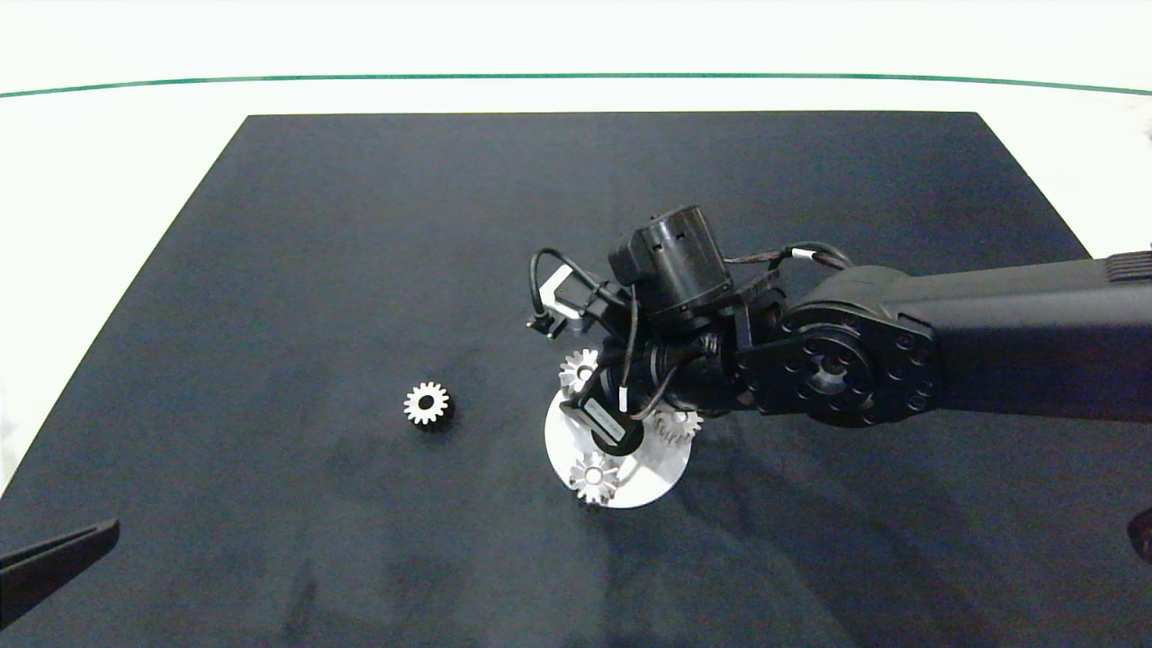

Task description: Remove an incorrectly installed larger gear and replace it with the correct smaller gear

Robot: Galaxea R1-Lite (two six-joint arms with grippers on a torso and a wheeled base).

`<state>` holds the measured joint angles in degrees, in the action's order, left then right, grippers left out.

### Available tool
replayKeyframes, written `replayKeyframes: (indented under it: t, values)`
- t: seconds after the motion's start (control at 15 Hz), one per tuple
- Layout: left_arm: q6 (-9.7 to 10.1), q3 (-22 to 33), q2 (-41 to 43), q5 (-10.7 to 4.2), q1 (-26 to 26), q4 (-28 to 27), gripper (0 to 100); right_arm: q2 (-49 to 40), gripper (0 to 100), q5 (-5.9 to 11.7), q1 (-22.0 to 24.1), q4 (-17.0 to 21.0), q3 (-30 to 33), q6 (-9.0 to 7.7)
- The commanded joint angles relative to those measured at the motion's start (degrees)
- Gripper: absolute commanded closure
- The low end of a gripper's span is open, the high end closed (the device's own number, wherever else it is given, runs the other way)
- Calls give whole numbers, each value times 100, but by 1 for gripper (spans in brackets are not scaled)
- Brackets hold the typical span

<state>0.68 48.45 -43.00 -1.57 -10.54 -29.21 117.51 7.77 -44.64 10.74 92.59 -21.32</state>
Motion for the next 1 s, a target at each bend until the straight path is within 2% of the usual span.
replayKeyframes:
  t: [0.07,0.73,1.0]
  values:
    - [2,-2,11,-10,0,-15,0,-17,42,6,-1,7,-4,-12]
    - [2,-11,2,-10,0,-15,0,-17,63,-3,8,7,-21,-4]
    - [2,-11,-16,-10,17,-15,0,-35,66,14,-1,7,-101,-21]
